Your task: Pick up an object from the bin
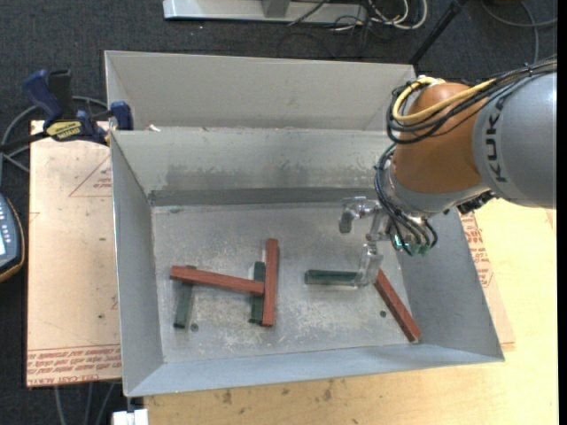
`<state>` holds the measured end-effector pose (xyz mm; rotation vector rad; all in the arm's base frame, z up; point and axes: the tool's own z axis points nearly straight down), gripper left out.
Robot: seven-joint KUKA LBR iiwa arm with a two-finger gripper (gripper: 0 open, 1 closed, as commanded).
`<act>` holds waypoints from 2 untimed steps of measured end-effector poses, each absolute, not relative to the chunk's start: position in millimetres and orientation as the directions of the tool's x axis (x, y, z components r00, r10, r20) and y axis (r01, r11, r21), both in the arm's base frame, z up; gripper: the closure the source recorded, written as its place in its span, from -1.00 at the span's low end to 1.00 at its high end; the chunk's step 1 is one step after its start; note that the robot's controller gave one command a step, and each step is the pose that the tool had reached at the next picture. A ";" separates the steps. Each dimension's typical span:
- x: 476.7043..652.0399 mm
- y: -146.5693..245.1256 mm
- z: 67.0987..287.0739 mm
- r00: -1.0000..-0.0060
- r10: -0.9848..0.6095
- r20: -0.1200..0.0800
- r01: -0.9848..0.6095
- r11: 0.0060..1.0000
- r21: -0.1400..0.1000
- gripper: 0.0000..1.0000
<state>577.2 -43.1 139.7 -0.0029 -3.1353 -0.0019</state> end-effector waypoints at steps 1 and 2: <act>559.1 -27.4 66.2 -0.994 0.110 0.006 0.110 0.994 0.002 -1.00; 579.0 -20.9 101.9 -0.993 0.120 -0.007 0.120 0.993 0.002 -1.00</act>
Offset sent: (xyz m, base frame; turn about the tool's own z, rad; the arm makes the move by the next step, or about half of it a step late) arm -0.0162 0.0140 -0.0697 0.1104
